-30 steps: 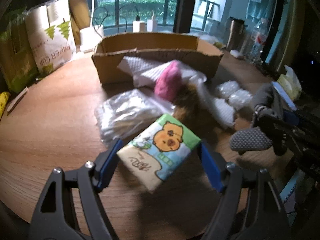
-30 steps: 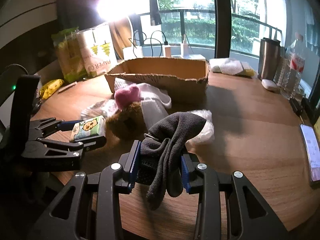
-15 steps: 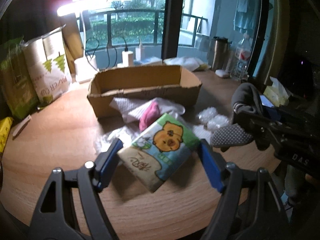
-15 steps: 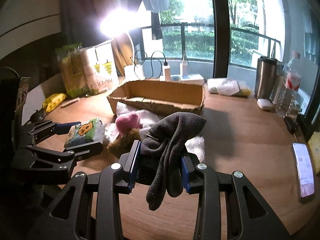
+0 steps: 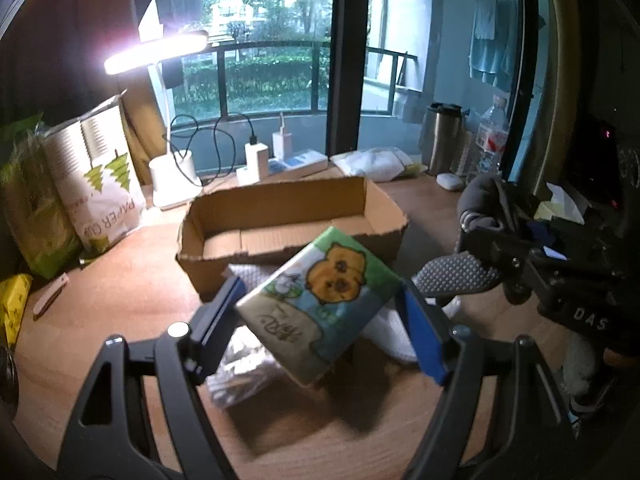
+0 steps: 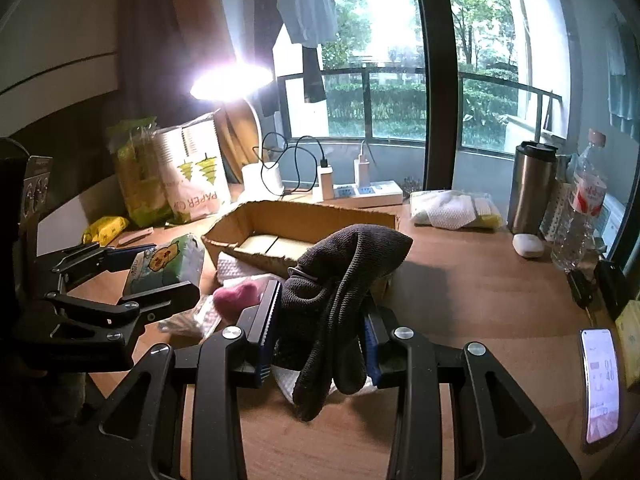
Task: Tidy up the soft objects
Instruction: 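Carry the sock with the right tool while the left tool carries the cloth book toward the box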
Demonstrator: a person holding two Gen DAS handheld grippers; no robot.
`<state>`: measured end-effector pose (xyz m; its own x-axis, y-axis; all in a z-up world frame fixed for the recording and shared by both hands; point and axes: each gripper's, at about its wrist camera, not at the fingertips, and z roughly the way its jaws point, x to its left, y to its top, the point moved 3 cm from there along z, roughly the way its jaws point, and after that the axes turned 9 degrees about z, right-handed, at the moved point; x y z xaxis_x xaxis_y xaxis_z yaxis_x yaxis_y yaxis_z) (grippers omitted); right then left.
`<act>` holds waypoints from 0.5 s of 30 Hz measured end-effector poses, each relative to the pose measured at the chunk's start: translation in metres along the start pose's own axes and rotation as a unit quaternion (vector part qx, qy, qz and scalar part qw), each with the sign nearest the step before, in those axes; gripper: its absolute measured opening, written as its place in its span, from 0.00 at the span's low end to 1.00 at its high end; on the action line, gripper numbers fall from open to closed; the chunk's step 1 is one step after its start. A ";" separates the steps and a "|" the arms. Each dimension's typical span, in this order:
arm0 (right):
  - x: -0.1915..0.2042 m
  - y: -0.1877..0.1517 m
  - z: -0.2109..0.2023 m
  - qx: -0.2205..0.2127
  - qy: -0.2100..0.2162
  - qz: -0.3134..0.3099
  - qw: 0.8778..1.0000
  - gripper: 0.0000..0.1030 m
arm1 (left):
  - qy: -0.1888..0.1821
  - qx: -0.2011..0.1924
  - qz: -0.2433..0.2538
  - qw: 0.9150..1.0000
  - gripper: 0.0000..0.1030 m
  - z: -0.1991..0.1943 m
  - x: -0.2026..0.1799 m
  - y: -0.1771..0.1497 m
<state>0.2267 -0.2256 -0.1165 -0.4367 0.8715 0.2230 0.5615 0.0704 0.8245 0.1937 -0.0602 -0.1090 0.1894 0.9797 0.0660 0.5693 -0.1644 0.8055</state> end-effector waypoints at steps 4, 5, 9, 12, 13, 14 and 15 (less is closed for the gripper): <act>-0.007 0.009 0.007 -0.002 0.000 0.003 1.000 0.37 | 0.003 -0.007 0.002 1.000 0.75 0.009 0.002 0.012; -0.009 0.012 0.009 -0.003 0.000 0.003 1.000 0.37 | 0.004 -0.009 0.003 1.000 0.75 0.011 0.003 0.014; -0.015 0.021 0.017 -0.006 -0.001 0.006 1.000 0.37 | 0.008 -0.014 0.007 1.000 0.75 0.019 0.006 0.024; -0.018 0.028 0.023 -0.008 -0.001 0.007 1.000 0.37 | 0.010 -0.018 0.011 1.000 0.75 0.026 0.008 0.030; -0.019 0.030 0.025 -0.008 0.000 0.007 1.000 0.37 | 0.010 -0.019 0.011 1.000 0.75 0.028 0.008 0.033; -0.020 0.032 0.027 -0.009 0.000 0.007 1.000 0.37 | 0.011 -0.021 0.012 1.000 0.75 0.030 0.010 0.035; -0.021 0.034 0.029 -0.009 0.000 0.007 1.000 0.37 | 0.011 -0.022 0.012 1.000 0.75 0.032 0.011 0.038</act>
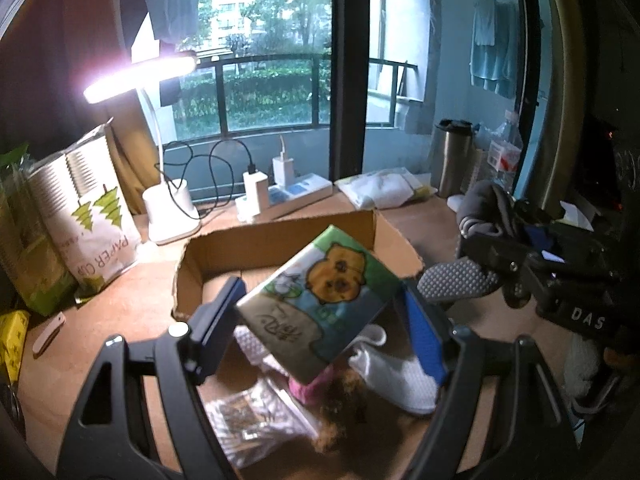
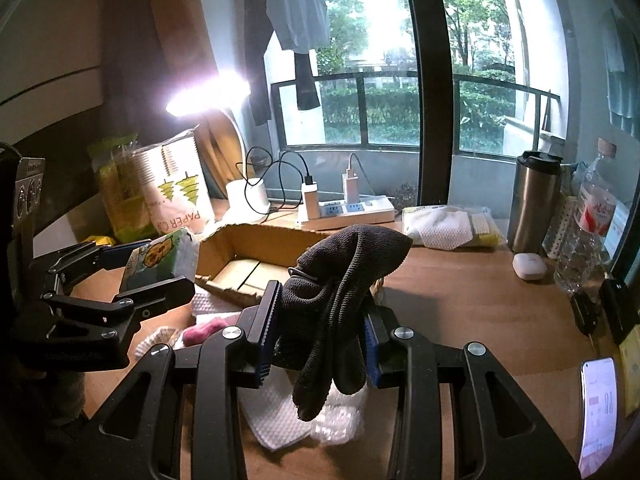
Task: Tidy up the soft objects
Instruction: 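Carry the sock with the right tool while the left tool carries the cloth book toward the box, then lower the cloth book into the box with the left tool while the right tool drops the sock in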
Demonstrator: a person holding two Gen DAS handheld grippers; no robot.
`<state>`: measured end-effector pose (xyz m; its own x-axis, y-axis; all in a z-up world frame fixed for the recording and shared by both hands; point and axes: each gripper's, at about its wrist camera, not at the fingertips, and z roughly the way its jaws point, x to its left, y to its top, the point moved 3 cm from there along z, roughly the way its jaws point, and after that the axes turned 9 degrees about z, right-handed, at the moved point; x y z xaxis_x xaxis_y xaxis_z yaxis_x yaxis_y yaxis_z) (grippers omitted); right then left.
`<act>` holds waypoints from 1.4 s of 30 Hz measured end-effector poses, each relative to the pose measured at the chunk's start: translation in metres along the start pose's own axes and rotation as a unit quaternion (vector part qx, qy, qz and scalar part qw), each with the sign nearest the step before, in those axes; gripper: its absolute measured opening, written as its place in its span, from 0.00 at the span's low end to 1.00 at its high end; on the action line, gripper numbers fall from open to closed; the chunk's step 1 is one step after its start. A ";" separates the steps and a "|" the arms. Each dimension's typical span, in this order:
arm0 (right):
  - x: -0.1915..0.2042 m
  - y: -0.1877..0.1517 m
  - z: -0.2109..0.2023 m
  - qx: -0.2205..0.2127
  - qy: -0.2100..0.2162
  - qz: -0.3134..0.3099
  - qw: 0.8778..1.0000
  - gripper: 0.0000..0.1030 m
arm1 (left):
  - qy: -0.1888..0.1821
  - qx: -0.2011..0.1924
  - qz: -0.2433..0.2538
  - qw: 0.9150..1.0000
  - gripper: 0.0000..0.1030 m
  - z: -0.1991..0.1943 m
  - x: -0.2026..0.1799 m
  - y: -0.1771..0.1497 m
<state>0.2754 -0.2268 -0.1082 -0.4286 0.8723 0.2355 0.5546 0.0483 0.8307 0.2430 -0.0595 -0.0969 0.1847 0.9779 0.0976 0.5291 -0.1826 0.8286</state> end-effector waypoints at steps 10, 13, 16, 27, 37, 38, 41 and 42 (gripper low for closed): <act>-0.008 0.014 0.015 -0.006 0.000 0.005 1.000 0.37 | 0.003 -0.010 0.003 1.000 0.75 0.017 0.007 0.015; -0.014 0.022 0.023 -0.007 -0.002 0.010 1.000 0.37 | 0.003 -0.012 0.003 1.000 0.75 0.023 0.009 0.019; -0.021 0.029 0.032 -0.007 -0.006 0.017 1.000 0.37 | 0.001 -0.014 0.002 1.000 0.75 0.031 0.010 0.024; -0.024 0.036 0.067 0.011 0.000 0.014 1.000 0.37 | -0.016 0.002 -0.008 1.000 0.75 0.068 0.017 0.025; -0.027 0.024 0.101 0.039 0.012 0.027 0.999 0.37 | -0.034 0.039 -0.011 0.999 0.75 0.105 0.013 0.014; -0.028 0.023 0.104 0.042 0.013 0.028 0.999 0.37 | -0.037 0.045 -0.011 0.998 0.75 0.110 0.011 0.012; -0.031 0.018 0.112 0.050 0.017 0.034 0.998 0.37 | -0.044 0.058 -0.013 0.997 0.75 0.119 0.008 0.009; -0.032 0.017 0.114 0.054 0.018 0.035 0.998 0.37 | -0.045 0.062 -0.015 0.997 0.75 0.122 0.007 0.008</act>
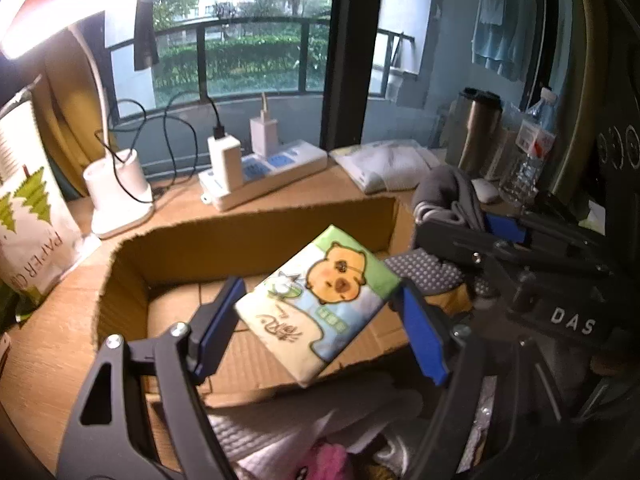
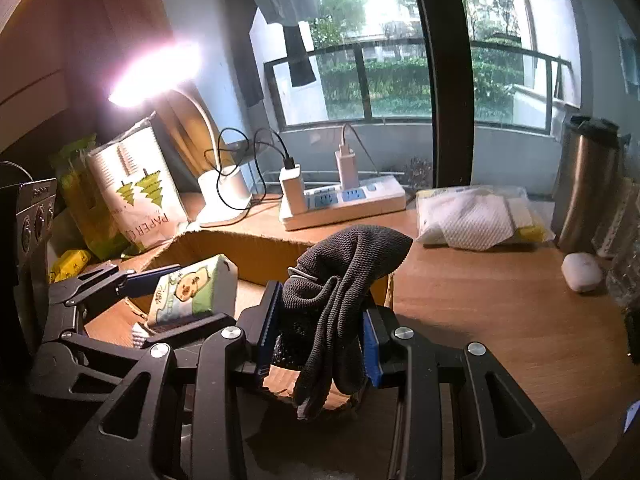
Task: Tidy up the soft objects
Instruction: 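Lower the cloth book into the box with the left tool while the right tool drops the sock in, then move the right tool to the bubble wrap while the left tool reaches the cotton swab bag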
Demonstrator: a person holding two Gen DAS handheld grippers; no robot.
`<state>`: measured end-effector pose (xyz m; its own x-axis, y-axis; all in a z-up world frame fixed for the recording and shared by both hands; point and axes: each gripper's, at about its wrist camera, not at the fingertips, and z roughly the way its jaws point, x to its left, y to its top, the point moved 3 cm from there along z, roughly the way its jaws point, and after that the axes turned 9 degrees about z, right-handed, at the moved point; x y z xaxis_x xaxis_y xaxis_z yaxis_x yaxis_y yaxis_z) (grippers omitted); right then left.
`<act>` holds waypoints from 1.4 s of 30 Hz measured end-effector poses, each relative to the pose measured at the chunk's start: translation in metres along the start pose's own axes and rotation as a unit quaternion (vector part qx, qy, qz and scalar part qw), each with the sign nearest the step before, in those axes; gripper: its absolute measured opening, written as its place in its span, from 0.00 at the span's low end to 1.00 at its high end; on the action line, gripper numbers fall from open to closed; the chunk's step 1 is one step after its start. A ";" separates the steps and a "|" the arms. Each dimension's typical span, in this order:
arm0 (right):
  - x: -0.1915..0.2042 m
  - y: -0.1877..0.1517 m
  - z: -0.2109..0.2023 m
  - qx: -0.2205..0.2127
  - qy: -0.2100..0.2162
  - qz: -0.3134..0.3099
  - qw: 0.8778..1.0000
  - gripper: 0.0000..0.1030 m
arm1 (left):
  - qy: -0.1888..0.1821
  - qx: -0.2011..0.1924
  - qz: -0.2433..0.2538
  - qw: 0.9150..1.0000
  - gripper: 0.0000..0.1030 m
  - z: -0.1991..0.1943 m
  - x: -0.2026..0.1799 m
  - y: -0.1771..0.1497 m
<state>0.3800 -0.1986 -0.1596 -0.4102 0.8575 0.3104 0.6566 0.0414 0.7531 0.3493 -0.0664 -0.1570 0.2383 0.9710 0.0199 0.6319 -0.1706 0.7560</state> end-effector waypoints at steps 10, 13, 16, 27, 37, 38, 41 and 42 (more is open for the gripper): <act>-0.009 -0.004 0.012 0.017 0.007 0.016 1.000 0.40 | 0.009 0.018 -0.013 1.000 0.76 0.008 0.005 -0.004; -0.009 -0.004 0.010 0.015 0.004 0.018 1.000 0.46 | 0.009 0.024 -0.016 1.000 0.76 0.009 0.007 -0.005; -0.008 -0.002 0.006 0.010 0.003 0.020 1.000 0.56 | 0.010 0.024 -0.020 0.999 0.76 0.006 0.008 -0.005; -0.003 0.003 -0.024 -0.024 -0.011 0.031 0.999 0.62 | 0.022 -0.007 -0.026 0.999 0.85 -0.025 0.013 0.000; 0.010 0.001 -0.055 -0.044 -0.019 0.025 0.999 0.62 | 0.027 -0.035 -0.036 0.998 0.88 -0.060 0.015 -0.004; 0.011 0.001 -0.058 -0.046 -0.020 0.024 0.998 0.62 | 0.027 -0.038 -0.037 0.998 0.88 -0.065 0.014 -0.005; 0.017 -0.002 -0.069 -0.053 -0.021 0.021 0.998 0.62 | 0.027 -0.046 -0.036 0.998 0.88 -0.077 0.012 -0.007; 0.018 -0.003 -0.072 -0.055 -0.021 0.020 0.998 0.62 | 0.028 -0.047 -0.036 0.998 0.88 -0.080 0.011 -0.008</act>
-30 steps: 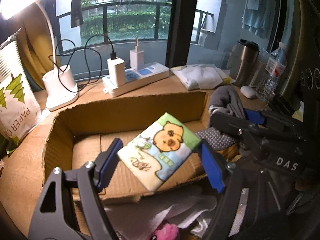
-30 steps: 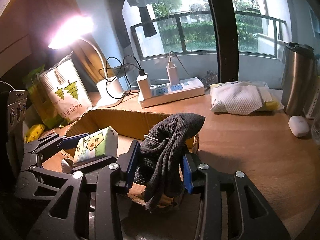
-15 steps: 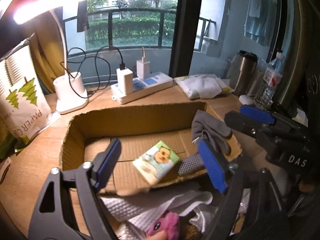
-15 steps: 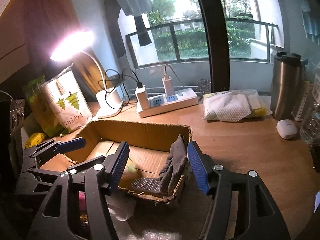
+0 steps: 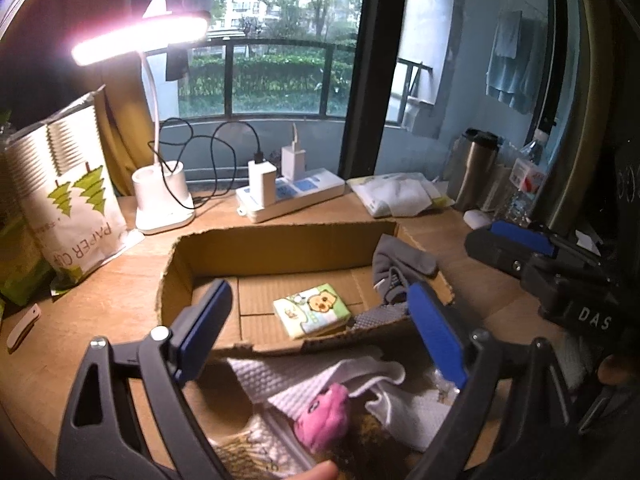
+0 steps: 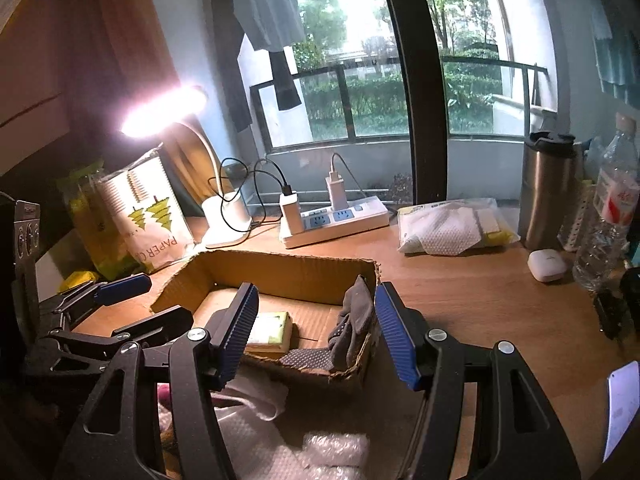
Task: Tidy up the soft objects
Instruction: 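Move the right tool to the bubble wrap while the left tool reaches the cotton swab bag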
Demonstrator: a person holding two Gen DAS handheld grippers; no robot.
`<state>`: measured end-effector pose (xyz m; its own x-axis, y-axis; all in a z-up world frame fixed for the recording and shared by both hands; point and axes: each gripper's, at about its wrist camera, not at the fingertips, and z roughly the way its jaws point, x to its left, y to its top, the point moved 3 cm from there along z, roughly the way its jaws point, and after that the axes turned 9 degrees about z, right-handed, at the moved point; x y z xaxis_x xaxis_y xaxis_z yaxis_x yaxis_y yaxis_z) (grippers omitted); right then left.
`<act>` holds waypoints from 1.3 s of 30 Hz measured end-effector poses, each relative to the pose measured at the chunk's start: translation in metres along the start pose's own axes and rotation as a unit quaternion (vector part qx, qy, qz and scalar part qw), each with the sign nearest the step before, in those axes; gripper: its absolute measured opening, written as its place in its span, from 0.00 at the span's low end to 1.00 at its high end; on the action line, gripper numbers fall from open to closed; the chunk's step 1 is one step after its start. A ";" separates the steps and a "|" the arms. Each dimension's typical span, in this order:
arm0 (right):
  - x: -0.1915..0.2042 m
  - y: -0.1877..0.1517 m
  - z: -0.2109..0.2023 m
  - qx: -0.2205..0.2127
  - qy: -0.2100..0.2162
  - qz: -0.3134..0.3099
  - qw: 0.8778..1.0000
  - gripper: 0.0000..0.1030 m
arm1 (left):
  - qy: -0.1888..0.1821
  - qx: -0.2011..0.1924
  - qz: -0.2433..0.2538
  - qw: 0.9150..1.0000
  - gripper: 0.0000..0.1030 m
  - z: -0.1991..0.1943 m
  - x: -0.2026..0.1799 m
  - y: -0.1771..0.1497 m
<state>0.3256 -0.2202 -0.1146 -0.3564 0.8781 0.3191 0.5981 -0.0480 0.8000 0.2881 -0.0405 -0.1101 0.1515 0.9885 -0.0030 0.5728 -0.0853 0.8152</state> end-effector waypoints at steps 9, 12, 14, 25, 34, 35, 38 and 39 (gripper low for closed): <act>0.011 -0.013 -0.027 -0.008 -0.006 -0.007 1.000 0.62 | 0.001 -0.018 -0.002 1.000 0.88 -0.032 -0.001 -0.012; 0.012 -0.019 -0.035 -0.008 -0.011 -0.010 1.000 0.62 | 0.001 -0.019 -0.005 1.000 0.88 -0.039 -0.002 -0.017; 0.011 -0.024 -0.041 -0.008 -0.016 -0.013 1.000 0.62 | 0.001 -0.020 -0.007 1.000 0.88 -0.043 -0.003 -0.022; 0.003 -0.054 -0.049 0.011 -0.044 -0.013 0.999 0.62 | 0.000 -0.012 -0.022 1.000 0.88 -0.054 0.002 -0.049; -0.008 -0.085 -0.035 0.048 -0.056 -0.004 0.997 0.63 | -0.001 0.014 -0.026 1.000 0.88 -0.046 0.001 -0.076; -0.009 -0.088 -0.033 0.052 -0.058 -0.004 0.997 0.63 | 0.000 0.016 -0.026 1.000 0.88 -0.044 0.000 -0.078; -0.012 -0.095 -0.023 0.066 -0.062 -0.002 0.996 0.63 | 0.000 0.030 -0.024 0.999 0.88 -0.037 0.001 -0.085; -0.013 -0.096 -0.020 0.070 -0.063 -0.002 0.996 0.63 | 0.003 0.034 -0.023 0.999 0.88 -0.035 0.001 -0.086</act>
<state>0.2580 -0.2366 -0.1853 -0.2718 0.9312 0.2427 0.6946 0.0152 0.7193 0.2107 -0.0273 -0.1596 0.1200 0.9921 -0.0359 0.6320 -0.0485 0.7734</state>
